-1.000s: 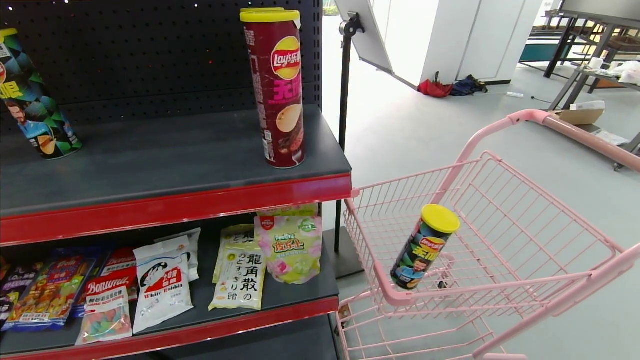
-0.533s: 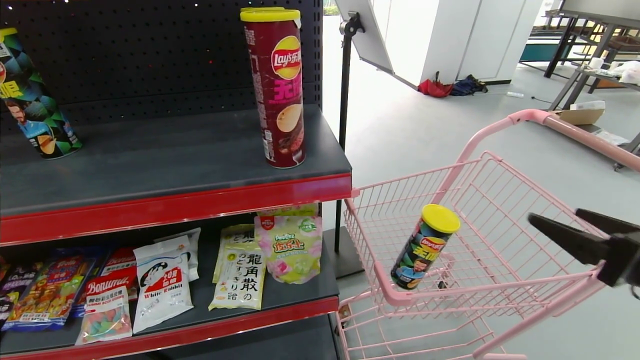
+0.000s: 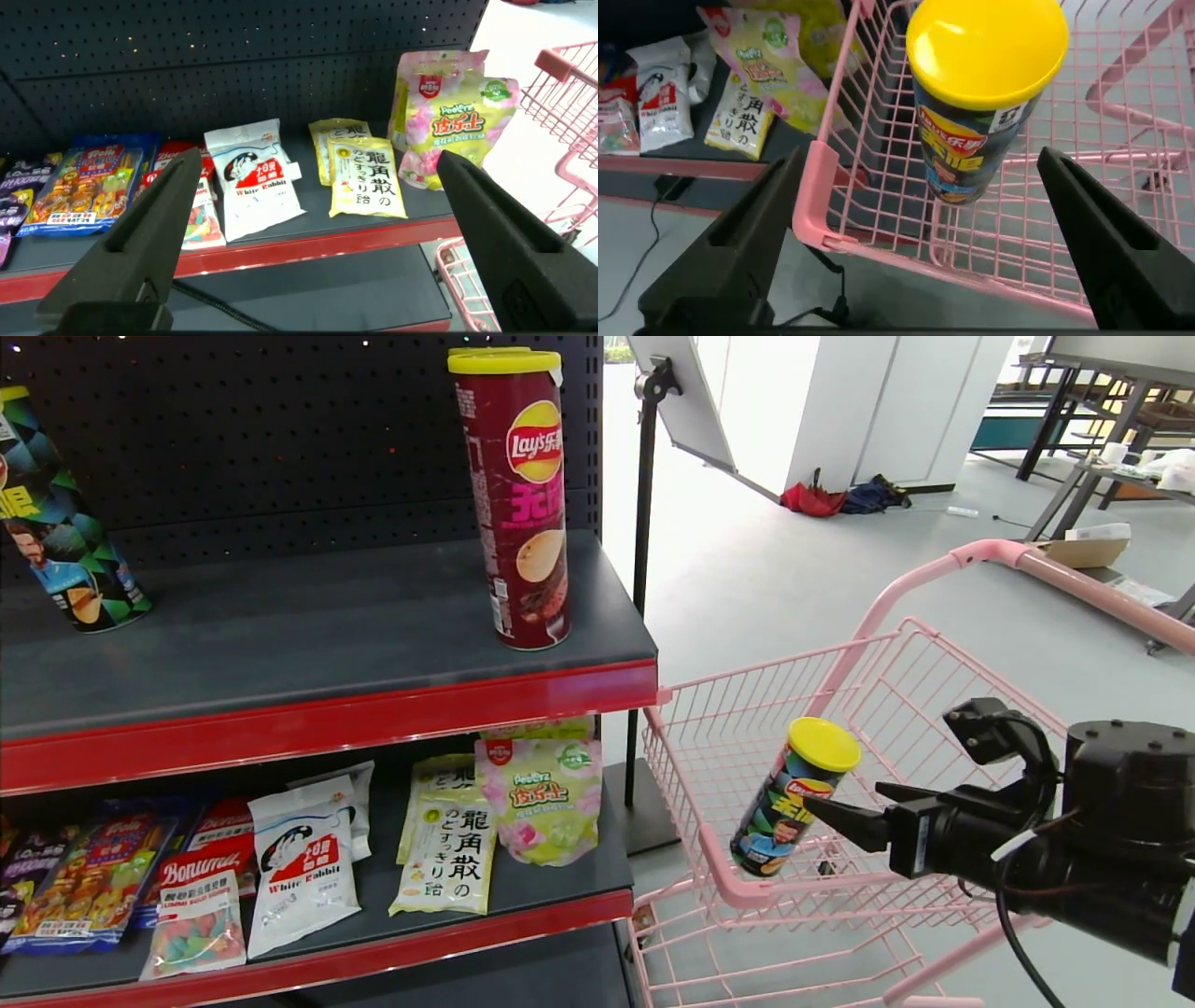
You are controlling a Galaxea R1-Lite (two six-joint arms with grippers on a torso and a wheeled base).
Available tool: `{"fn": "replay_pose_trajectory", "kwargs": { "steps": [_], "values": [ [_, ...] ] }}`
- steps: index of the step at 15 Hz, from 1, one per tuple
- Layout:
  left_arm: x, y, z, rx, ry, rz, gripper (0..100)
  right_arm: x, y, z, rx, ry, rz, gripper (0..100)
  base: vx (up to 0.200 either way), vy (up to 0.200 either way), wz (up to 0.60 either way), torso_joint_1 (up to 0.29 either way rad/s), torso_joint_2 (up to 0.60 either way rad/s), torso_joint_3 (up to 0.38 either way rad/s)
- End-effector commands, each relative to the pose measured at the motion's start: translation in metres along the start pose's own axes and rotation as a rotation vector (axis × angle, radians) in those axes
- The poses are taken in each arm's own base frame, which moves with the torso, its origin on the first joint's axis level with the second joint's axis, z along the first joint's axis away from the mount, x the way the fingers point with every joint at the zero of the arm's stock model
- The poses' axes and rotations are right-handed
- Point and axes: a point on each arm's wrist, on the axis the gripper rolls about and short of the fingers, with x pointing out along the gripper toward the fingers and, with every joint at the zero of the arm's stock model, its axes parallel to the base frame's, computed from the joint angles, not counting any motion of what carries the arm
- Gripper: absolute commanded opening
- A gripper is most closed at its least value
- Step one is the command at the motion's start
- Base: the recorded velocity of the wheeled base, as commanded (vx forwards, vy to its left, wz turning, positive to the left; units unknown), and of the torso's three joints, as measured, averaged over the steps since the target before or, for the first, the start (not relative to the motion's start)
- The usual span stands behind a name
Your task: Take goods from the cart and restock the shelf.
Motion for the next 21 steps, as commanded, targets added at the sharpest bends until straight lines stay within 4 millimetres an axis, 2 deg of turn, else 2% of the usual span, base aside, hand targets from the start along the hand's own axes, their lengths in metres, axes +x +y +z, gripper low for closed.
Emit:
{"fn": "replay_pose_trajectory", "kwargs": {
  "steps": [1, 6, 11, 21],
  "values": [
    [0.0, 0.0, 0.0, 0.0, 0.0, 0.001, 100, 0.014, -0.004, -0.009, 0.009, 0.059, -0.01, 100, 0.0, 0.0, 0.0, 0.0, 0.0, 0.0],
    [0.0, 0.0, 0.0, 0.0, 0.0, 0.001, 100, 0.025, -0.008, -0.014, 0.04, 0.095, -0.025, 100, 0.0, 0.0, 0.0, 0.0, 0.0, 0.0],
    [0.0, 0.0, 0.0, -0.002, 0.0, 0.002, 100, 0.052, -0.012, -0.021, 0.036, 0.09, -0.026, 100, 0.0, 0.0, 0.0, 0.0, 0.0, 0.0],
    [0.0, 0.0, 0.0, -0.002, 0.0, 0.002, 100, 0.087, -0.018, -0.03, 0.037, 0.076, -0.063, 100, 0.0, 0.0, 0.0, 0.0, 0.0, 0.0]
  ]
}}
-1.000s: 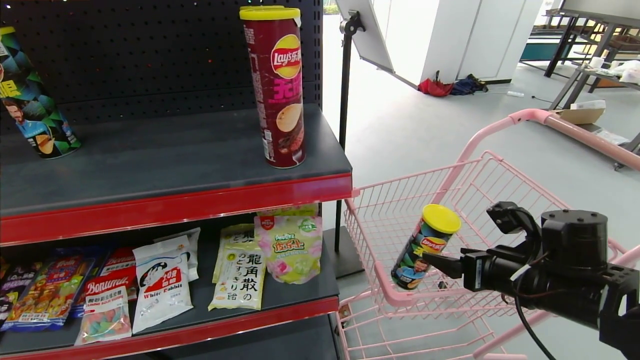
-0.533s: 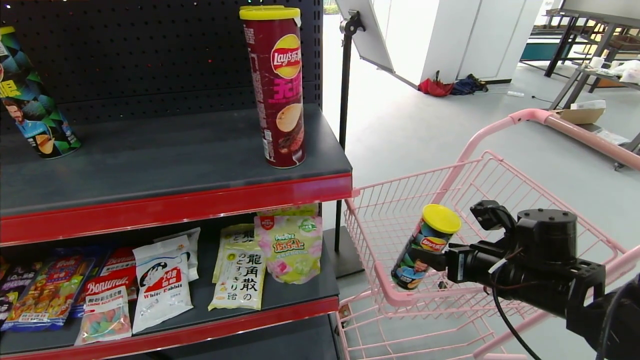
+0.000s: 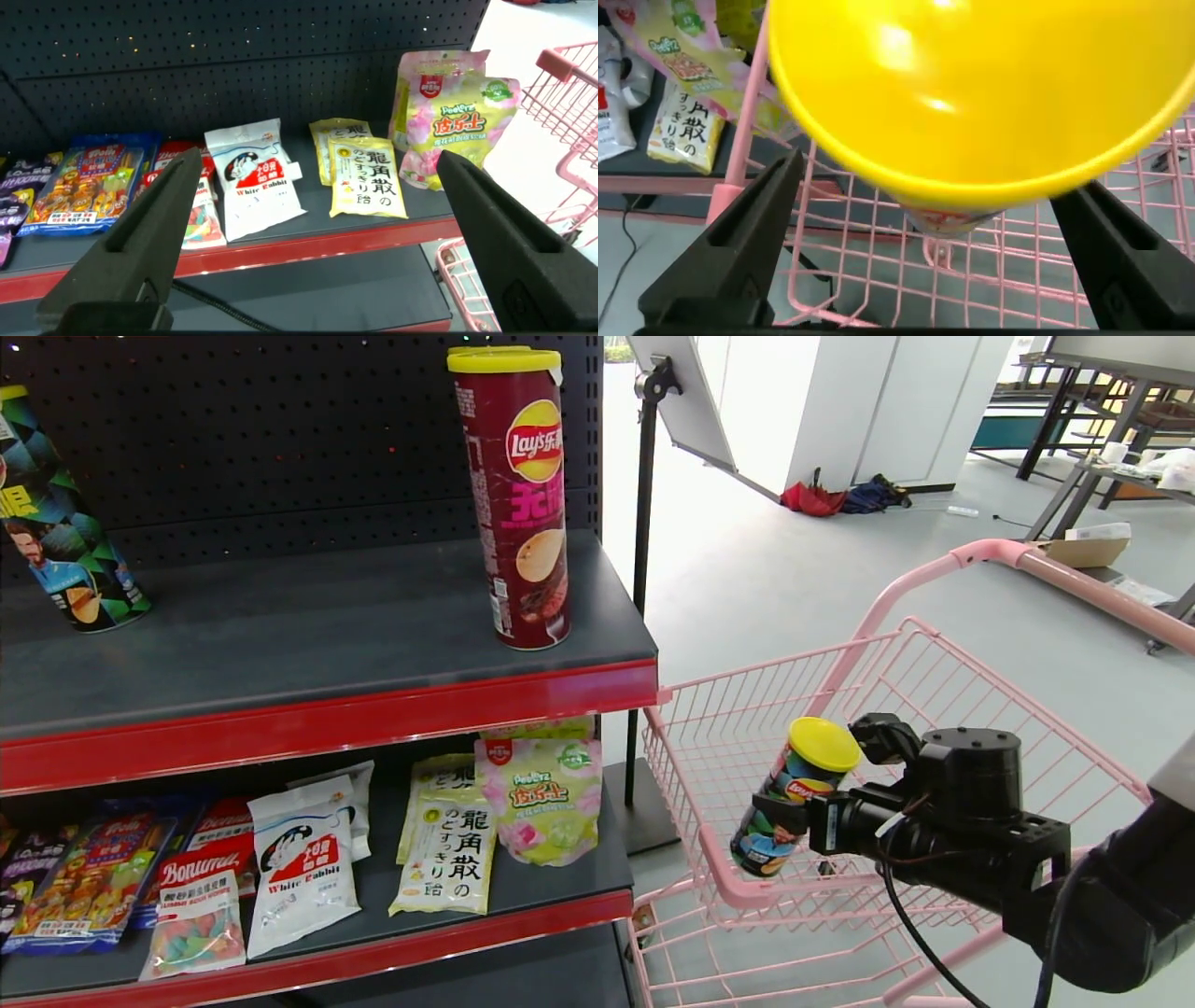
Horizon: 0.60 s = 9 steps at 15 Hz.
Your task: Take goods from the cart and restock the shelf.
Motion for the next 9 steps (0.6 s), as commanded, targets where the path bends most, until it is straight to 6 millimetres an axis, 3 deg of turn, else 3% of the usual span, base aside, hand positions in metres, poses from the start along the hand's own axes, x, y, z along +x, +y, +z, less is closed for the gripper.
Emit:
{"fn": "replay_pose_trajectory", "kwargs": {
  "steps": [1, 9],
  "values": [
    [0.0, 0.0, 0.0, 0.0, 0.0, 0.001, 100, 0.009, -0.003, -0.007, 0.003, 0.019, -0.012, 100, 0.0, 0.0, 0.0, 0.0, 0.0, 0.0],
    [0.0, 0.0, 0.0, 0.0, 0.0, 0.001, 100, 0.027, -0.005, -0.007, 0.0, -0.024, -0.033, 100, 0.0, 0.0, 0.0, 0.0, 0.0, 0.0]
  ]
}}
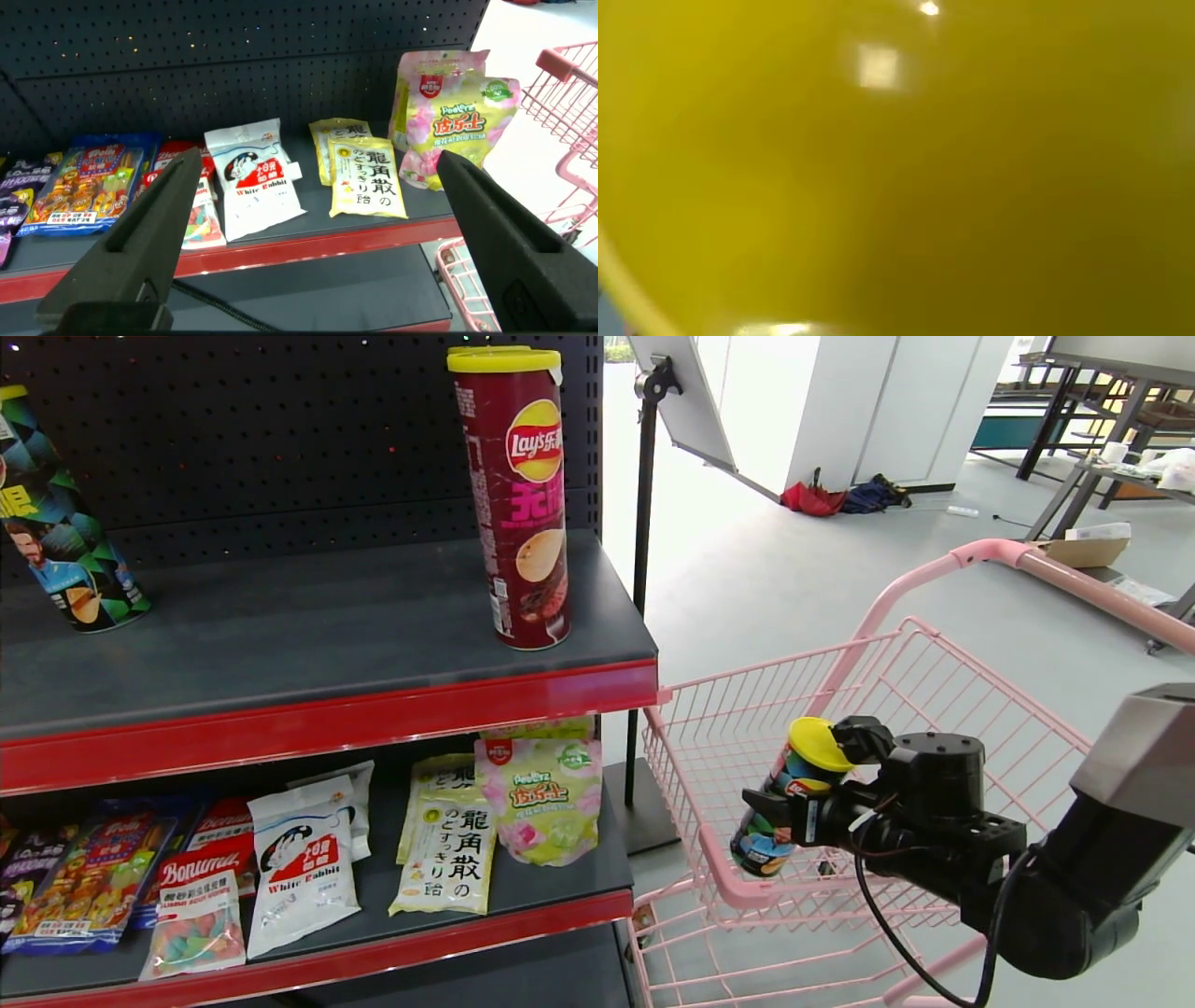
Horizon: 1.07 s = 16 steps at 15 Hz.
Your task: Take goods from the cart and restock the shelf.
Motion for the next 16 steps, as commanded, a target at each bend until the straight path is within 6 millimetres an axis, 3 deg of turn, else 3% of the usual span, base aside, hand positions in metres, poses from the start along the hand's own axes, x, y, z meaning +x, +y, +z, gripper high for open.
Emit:
{"fn": "replay_pose_trajectory", "kwargs": {
  "steps": [1, 3, 4, 12, 13, 16],
  "values": [
    [0.0, 0.0, 0.0, 0.0, 0.0, 0.001, 100, 0.003, 0.001, 0.0, -0.001, -0.002, 0.002, 100, 0.0, 0.0, 0.0, 0.0, 0.0, 0.0],
    [0.0, 0.0, 0.0, 0.0, 0.0, 0.001, 100, 0.004, 0.001, 0.002, -0.002, -0.009, -0.003, 100, 0.0, 0.0, 0.0, 0.0, 0.0, 0.0],
    [0.0, 0.0, 0.0, 0.0, 0.0, 0.001, 100, 0.005, 0.001, 0.001, 0.0, -0.006, -0.008, 0, 0.0, 0.0, 0.0, 0.0, 0.0, 0.0],
    [0.0, 0.0, 0.0, 0.0, 0.0, 0.001, 100, 0.006, 0.004, 0.008, 0.0, -0.045, -0.024, 0, 0.0, 0.0, 0.0, 0.0, 0.0, 0.0],
    [0.0, 0.0, 0.0, -0.002, 0.0, 0.001, 100, 0.006, 0.007, 0.022, -0.01, -0.115, -0.026, 0, 0.0, 0.0, 0.0, 0.0, 0.0, 0.0],
    [0.0, 0.0, 0.0, 0.0, 0.0, 0.001, 100, -0.003, 0.013, 0.091, -0.14, -0.324, -0.033, 0, 0.0, 0.0, 0.0, 0.0, 0.0, 0.0]
  ]
}}
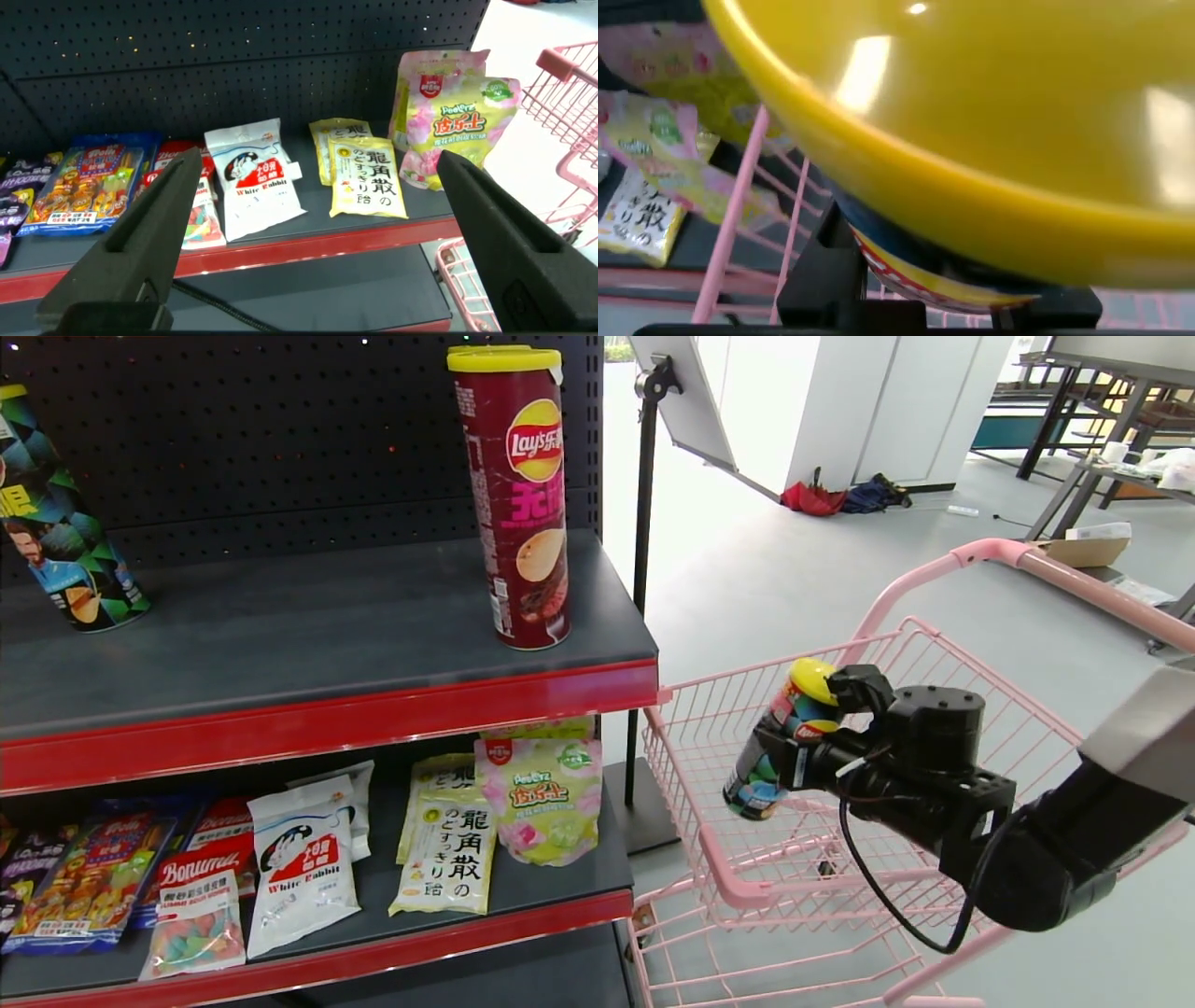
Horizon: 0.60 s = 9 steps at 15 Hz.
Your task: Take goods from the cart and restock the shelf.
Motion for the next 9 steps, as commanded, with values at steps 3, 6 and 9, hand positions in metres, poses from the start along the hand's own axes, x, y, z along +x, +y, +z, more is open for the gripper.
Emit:
{"fn": "replay_pose_trajectory", "kwargs": {
  "steps": [3, 6, 9],
  "values": [
    [0.0, 0.0, 0.0, 0.0, -0.001, 0.001, 100, -0.033, 0.004, 0.123, -0.089, -0.218, -0.016, 0, 0.0, 0.0, 0.0, 0.0, 0.0, 0.0],
    [0.0, 0.0, 0.0, 0.0, -0.001, 0.001, 100, -0.093, 0.008, 0.17, -0.145, -0.167, -0.027, 0, 0.0, 0.0, 0.0, 0.0, 0.0, 0.0],
    [0.0, 0.0, 0.0, -0.002, -0.001, -0.001, 100, -0.174, 0.012, 0.179, -0.163, -0.17, -0.044, 0, 0.0, 0.0, 0.0, 0.0, 0.0, 0.0]
  ]
}}
